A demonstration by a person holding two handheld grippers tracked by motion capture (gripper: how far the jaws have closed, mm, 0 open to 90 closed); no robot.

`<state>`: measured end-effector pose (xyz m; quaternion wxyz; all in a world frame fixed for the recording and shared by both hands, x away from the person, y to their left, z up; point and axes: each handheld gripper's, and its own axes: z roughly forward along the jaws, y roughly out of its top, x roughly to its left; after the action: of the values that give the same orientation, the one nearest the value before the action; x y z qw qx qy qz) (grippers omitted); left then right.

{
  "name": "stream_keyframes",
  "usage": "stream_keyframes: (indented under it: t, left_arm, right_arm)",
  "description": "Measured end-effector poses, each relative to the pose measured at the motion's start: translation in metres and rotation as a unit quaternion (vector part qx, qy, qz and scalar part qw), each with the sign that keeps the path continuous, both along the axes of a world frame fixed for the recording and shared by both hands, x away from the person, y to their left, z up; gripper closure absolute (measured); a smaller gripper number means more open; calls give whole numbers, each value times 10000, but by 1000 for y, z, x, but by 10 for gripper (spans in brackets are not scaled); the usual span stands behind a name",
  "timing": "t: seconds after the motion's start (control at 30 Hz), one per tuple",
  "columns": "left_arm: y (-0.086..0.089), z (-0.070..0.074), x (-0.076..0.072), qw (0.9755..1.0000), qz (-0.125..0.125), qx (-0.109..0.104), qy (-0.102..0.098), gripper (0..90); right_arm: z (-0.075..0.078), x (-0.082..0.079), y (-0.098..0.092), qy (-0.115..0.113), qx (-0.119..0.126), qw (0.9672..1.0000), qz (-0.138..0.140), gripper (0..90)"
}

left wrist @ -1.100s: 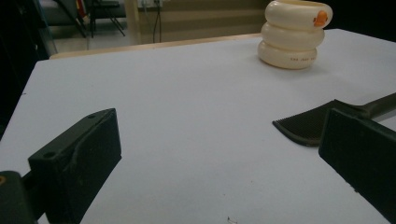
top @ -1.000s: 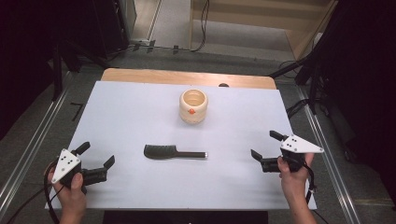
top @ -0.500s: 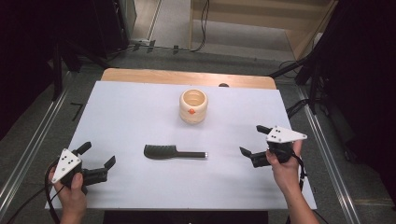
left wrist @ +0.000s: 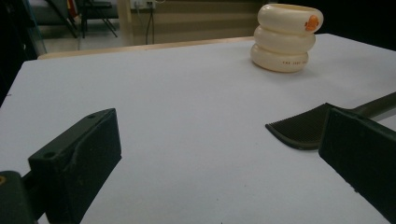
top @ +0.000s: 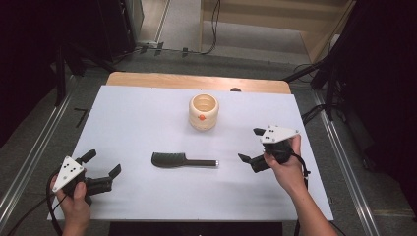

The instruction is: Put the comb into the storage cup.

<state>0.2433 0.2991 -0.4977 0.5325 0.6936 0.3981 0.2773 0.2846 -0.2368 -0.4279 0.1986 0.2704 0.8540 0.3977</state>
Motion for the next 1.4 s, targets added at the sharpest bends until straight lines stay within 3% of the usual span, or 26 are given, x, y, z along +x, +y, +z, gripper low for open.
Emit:
stream_keyframes:
  t: [0.13,0.2,0.47,0.93,1.4]
  left_arm:
    - [4,0,0,9999,43,-156,-1,0]
    - [5,0,1,9997,31,-230,31,0]
    - [4,1,4,9997,-56,-229,45,0]
    - [5,1,4,9995,-42,-294,71,0]
    - [5,1,3,9995,-74,-297,72,0]
  right_arm:
    - [4,9,14,28,-308,9991,279,15]
    - [5,10,17,7,-335,9988,355,15]
    - [-1,23,51,131,-603,9961,629,16]
    - [0,41,82,227,-906,9923,813,25]
    - [-1,49,102,327,-1065,9886,1016,27]
